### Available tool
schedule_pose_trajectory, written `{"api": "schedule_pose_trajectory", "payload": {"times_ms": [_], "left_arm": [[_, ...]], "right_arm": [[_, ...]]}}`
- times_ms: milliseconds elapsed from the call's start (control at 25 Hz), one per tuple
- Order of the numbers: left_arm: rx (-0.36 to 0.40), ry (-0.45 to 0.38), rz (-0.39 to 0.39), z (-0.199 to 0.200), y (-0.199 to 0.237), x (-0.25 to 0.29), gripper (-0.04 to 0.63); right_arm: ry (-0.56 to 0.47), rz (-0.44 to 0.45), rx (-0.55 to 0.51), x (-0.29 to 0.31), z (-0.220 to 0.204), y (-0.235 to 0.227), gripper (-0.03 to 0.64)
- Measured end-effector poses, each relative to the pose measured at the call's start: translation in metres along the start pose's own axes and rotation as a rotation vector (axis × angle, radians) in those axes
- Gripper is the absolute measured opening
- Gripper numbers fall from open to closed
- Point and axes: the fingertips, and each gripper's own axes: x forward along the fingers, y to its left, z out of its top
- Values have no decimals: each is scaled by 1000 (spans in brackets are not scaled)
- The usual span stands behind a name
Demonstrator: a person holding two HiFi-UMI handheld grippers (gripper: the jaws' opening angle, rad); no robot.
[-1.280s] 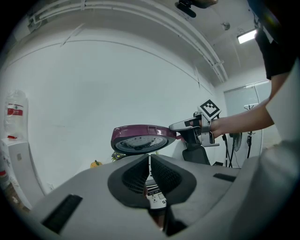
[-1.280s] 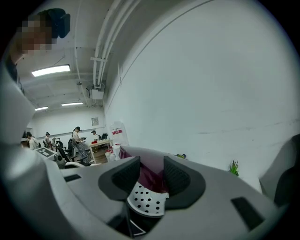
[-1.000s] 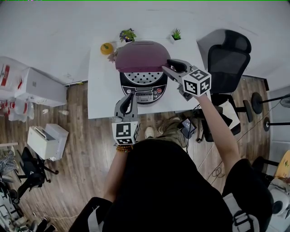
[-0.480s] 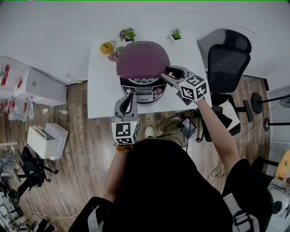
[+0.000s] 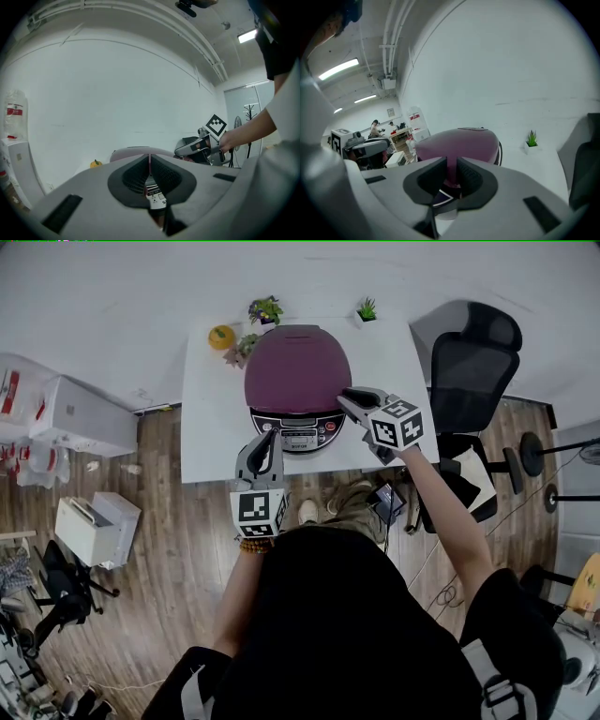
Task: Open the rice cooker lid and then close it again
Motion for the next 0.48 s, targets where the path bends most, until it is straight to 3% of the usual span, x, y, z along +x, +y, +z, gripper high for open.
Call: {"api": "schedule_pose_trajectory", "payload": {"times_ms": [80,480], "left_arm": [[-1,0,3,0,1,0,34],[-5,7,14,-1,9,0,34]], "right_arm": [[8,-23,38,1,-5,-7,54],[129,-70,-29,15,-32,-8,51]]}}
